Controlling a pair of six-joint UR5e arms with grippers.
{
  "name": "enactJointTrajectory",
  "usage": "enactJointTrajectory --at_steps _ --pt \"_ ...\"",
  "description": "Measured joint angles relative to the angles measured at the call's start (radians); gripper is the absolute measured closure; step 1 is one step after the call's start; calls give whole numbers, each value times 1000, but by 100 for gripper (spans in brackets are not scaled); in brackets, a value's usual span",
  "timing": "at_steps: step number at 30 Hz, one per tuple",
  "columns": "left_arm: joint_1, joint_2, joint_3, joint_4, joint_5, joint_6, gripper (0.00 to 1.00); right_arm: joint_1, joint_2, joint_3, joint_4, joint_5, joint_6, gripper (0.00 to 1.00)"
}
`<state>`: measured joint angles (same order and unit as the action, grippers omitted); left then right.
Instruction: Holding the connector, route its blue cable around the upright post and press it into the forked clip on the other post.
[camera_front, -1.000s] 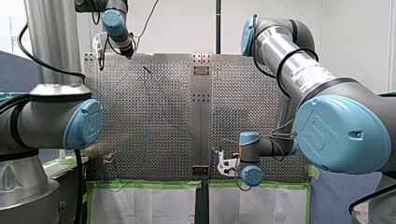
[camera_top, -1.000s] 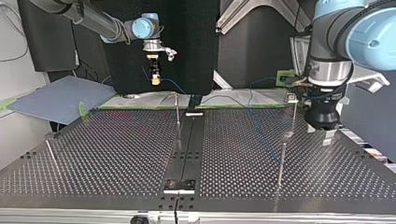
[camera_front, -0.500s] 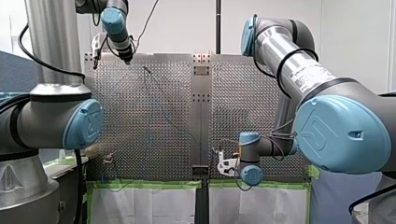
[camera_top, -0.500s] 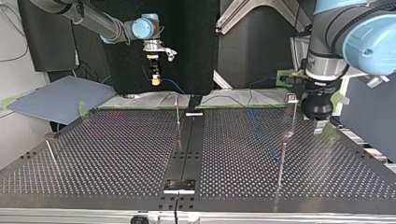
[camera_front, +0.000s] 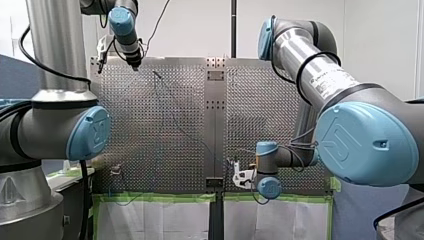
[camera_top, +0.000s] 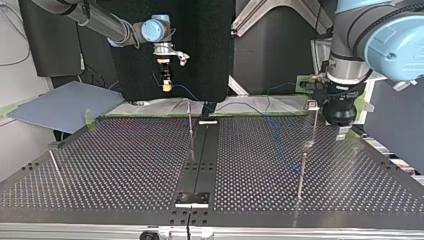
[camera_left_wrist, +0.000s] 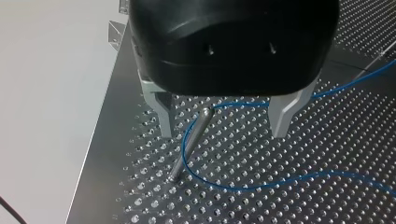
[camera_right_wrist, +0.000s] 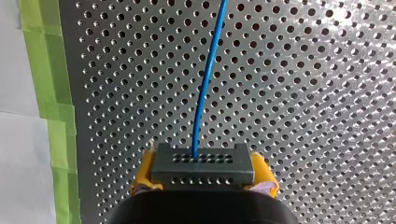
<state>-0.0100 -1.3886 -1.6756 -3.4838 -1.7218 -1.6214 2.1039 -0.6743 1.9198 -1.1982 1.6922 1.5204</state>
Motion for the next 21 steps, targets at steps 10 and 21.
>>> enactJointTrajectory --at_steps 10,21 --pt "-10 0 0 0 -14 0 0 0 0 3 -5 0 0 100" --pt "-14 0 -3 39 21 10 0 0 0 3 -2 -7 0 100"
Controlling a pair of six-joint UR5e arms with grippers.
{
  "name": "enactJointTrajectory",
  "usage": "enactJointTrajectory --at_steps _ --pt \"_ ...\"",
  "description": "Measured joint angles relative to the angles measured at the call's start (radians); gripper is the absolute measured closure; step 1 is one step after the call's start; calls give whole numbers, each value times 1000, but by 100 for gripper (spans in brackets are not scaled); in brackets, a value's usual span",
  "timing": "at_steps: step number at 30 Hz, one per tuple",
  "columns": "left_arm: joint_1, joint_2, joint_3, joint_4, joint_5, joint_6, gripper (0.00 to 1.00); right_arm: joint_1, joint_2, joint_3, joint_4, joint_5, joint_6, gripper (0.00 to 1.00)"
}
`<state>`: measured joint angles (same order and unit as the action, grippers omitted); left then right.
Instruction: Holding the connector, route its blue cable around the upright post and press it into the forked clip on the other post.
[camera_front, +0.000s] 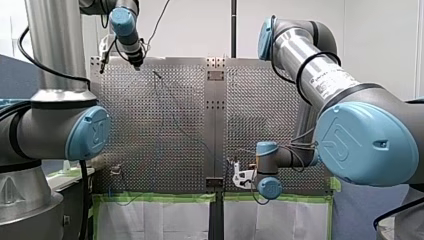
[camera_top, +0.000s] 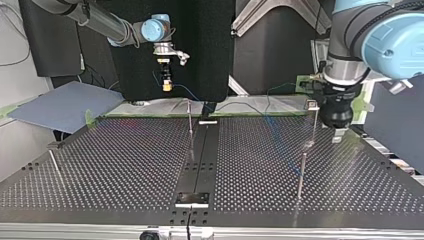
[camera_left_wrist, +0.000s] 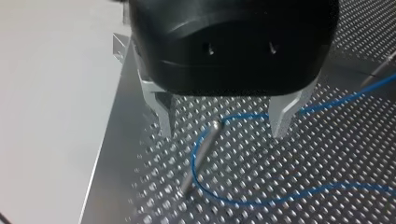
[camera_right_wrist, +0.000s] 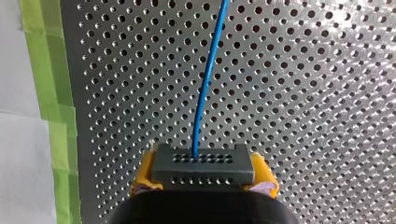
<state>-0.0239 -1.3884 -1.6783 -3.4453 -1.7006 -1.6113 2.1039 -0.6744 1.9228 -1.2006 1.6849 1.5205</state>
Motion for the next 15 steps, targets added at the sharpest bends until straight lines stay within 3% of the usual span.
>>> enactJointTrajectory --at_steps 9,15 --pt "-23 -5 -49 67 51 53 0 0 0 -1 -4 -14 8 100" --pt "-45 -40 -89 116 82 91 0 1 0 2 -7 -29 10 100"
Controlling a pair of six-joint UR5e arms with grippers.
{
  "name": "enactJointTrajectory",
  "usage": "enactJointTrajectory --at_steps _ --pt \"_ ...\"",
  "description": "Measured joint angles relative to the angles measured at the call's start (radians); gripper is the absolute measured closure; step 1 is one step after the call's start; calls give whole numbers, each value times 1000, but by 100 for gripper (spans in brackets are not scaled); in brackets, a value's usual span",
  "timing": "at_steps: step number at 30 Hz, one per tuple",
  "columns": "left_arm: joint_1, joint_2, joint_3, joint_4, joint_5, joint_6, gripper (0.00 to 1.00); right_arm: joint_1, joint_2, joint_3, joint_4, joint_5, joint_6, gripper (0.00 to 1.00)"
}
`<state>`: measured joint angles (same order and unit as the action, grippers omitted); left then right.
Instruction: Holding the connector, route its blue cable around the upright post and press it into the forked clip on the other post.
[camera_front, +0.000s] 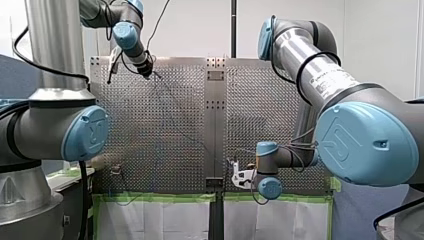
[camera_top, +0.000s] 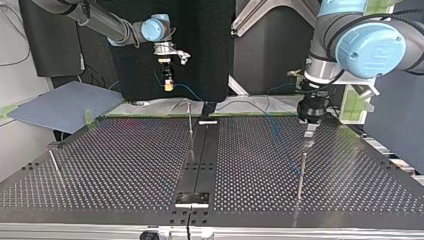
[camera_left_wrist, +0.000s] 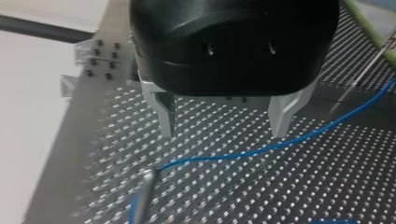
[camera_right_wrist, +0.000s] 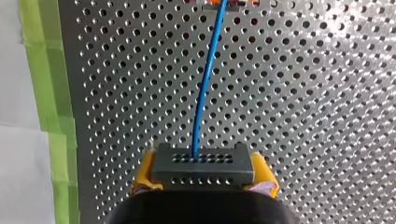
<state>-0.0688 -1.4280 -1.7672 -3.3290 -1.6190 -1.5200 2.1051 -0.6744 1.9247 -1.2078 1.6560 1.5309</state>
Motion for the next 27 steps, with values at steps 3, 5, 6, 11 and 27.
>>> enactJointTrajectory --at_steps 3,5,6,11,27 --pt "-14 -25 -6 27 -11 18 0 1 0 -2 2 -11 0 100" --pt "-25 -40 -7 47 -25 25 0 2 0 -3 4 -14 0 100" --pt "-30 -48 -7 56 -30 27 0 2 0 -4 4 -15 0 100" --pt "-57 -77 -8 110 -46 48 0 2 -1 -6 3 -17 0 100" --pt "-111 -129 -9 248 -121 163 0 2 -1 -7 -1 -19 0 100"
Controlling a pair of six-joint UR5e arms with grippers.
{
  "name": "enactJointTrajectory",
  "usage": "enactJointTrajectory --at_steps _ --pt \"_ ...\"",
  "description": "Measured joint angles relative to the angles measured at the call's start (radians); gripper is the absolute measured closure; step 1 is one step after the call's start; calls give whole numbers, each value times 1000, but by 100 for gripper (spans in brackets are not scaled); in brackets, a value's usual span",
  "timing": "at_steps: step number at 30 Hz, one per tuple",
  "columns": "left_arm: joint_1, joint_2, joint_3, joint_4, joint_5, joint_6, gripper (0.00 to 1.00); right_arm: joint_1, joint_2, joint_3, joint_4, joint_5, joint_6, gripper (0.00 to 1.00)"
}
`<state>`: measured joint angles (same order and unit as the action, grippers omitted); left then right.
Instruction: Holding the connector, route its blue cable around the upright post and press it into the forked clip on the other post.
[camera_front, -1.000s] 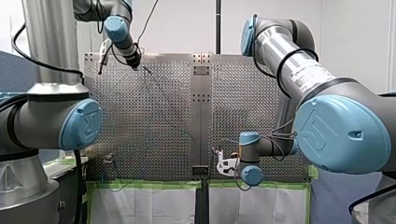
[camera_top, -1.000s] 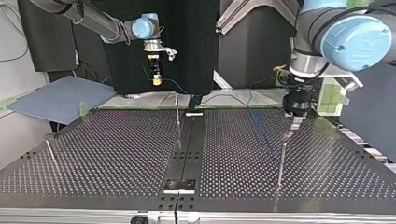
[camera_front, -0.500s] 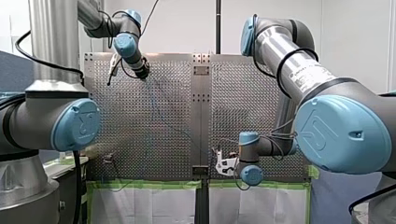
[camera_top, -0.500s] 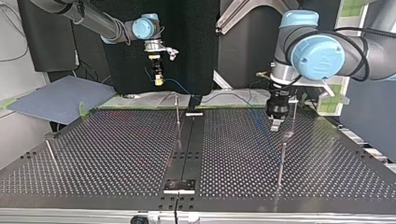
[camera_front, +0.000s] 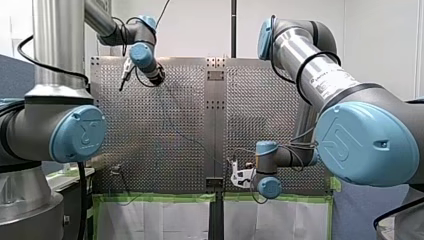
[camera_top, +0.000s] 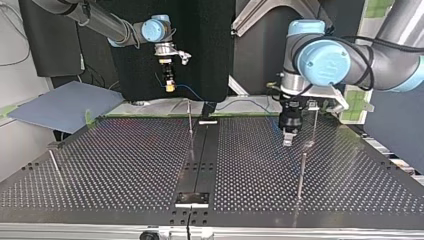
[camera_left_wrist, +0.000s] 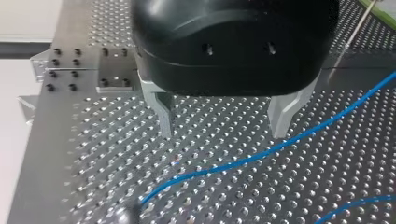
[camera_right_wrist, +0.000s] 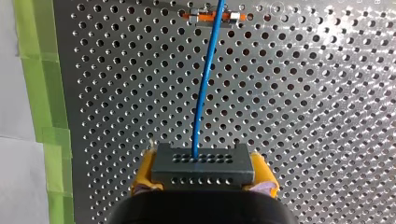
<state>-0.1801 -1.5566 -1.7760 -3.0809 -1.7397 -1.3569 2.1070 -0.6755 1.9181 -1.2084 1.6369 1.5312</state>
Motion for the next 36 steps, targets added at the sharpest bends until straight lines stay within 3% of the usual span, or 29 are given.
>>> enactJointTrajectory --at_steps 5,20,29,36 --pt "-24 -32 0 44 -19 37 0 0 0 1 0 0 0 100" --pt "-42 -43 0 169 -93 66 0 0 0 0 -1 0 0 100" --pt "-52 -91 0 245 -144 126 0 0 0 2 0 0 0 100" --pt "-63 -84 -1 303 -200 162 0 0 0 0 -1 2 0 100"
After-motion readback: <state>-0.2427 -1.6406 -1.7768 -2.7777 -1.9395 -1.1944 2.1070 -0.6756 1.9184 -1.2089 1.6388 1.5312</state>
